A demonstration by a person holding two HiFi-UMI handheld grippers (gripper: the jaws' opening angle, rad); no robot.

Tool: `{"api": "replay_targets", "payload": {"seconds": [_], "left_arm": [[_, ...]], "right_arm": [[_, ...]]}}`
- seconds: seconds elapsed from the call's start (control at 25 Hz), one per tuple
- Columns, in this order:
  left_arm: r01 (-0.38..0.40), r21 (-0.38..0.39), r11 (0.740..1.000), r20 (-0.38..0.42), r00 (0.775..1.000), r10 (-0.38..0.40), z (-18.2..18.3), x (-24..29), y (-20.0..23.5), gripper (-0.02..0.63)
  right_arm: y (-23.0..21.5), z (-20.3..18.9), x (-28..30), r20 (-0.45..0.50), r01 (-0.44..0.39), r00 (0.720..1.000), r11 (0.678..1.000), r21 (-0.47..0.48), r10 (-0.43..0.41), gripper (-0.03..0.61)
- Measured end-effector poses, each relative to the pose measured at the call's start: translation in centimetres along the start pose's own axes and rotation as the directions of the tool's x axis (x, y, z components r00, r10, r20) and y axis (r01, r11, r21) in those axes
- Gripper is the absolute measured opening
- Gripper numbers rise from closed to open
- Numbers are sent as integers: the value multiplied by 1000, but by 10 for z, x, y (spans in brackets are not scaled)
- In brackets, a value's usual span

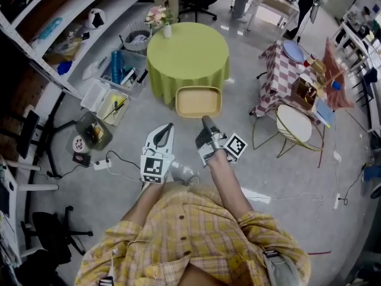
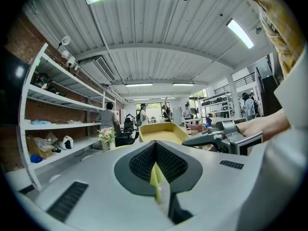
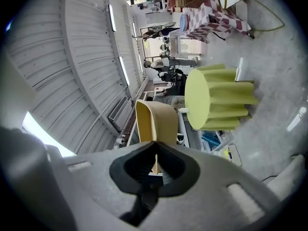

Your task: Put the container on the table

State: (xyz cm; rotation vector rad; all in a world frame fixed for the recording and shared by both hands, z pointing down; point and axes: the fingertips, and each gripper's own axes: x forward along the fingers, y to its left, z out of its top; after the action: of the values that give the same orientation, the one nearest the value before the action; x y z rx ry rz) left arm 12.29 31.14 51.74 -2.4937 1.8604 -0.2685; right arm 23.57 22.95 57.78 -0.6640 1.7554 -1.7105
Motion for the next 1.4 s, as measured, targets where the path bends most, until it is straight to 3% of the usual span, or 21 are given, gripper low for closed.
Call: {"api": "replay_targets", "payload": {"seconds": [0.28,0.68,1.08,1.4], "left_arm": [[-29,-41,999,-8,1000,29,-9,6,9,6],[9,-44,999,-3,1000,-9,-19,45,38,6],[50,-51,997,4,999,-50,-33,104,97,6],[126,-38,991,0,992,-126,-25,158,164,6]], "right_arm": [[-2,0,4,-15,-5,1000,1000,-9,5,11],[-18,15,43,16,25,1000,999,-22,-25,11],[-37,32,119,49,42,998,999,-18,-41,11],[-27,50,190,137,33,990,999,-20,-30,11]]}}
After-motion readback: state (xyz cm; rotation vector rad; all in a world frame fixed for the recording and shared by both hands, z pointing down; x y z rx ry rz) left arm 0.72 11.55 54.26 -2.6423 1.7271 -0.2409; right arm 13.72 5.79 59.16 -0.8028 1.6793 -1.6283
